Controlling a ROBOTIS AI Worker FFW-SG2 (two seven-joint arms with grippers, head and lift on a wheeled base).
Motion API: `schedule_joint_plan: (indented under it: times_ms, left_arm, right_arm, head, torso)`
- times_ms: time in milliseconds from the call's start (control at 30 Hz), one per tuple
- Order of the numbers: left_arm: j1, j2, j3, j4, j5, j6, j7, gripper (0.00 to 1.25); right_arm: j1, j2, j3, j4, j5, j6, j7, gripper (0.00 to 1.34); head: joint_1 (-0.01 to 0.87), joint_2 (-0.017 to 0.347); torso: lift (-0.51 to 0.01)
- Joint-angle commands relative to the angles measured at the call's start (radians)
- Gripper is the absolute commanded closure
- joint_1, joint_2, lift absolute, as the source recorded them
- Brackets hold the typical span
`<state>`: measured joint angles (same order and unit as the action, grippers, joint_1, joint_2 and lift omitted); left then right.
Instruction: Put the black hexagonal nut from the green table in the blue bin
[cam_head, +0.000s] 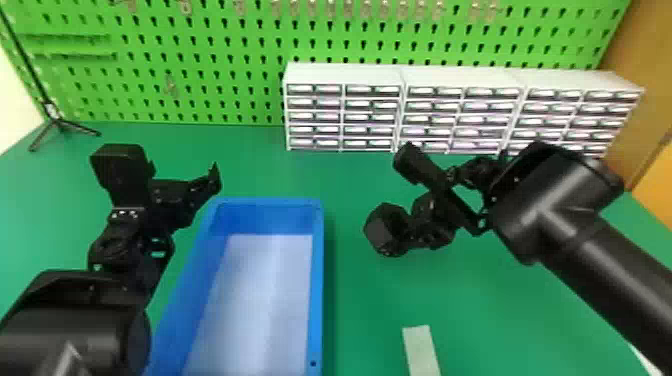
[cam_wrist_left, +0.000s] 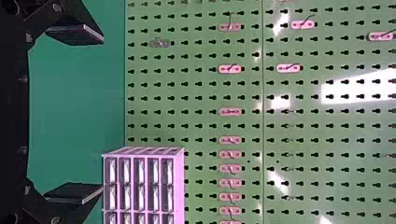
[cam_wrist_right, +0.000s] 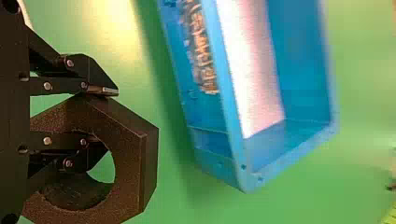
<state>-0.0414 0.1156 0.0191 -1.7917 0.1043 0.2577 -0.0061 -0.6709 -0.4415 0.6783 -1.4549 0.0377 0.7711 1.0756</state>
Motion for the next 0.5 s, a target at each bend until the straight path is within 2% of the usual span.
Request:
schedule_joint_plan:
  times_ms: [0,100,300,467]
  left_arm:
    - [0.000,0.001,-0.001,0.000,0.000,0.000,0.000,0.16]
    - [0.000,0.001,-0.001,0.000,0.000,0.000,0.000,0.16]
    - [-0.002,-0.001,-0.002,0.000,-0.002,0.000,0.000,0.16]
    - [-0.005,0.001,-0.004,0.002,-0.002,0.000,0.000,0.16]
  right_arm:
    - [-0.003,0.000,-0.037,-0.004,-0.104,-0.004,-0.002,1.03]
    - [-0.004,0.001,-0.051,-0.004,-0.183,-0.015,-0.006,1.03]
    - [-0.010,0.006,-0.048,-0.002,-0.398,-0.049,-0.056,1.03]
    - [-0.016,0.021,-0.040,0.002,-0.536,-0.079,-0.083,1.03]
  head:
    - [0.683,0.028]
    - [0.683,0.028]
    - [0.683,0.028]
    - [0.683,0.028]
  torso:
    - [-0.096]
    - [-0.096]
    - [-0.096]
    - [-0.096]
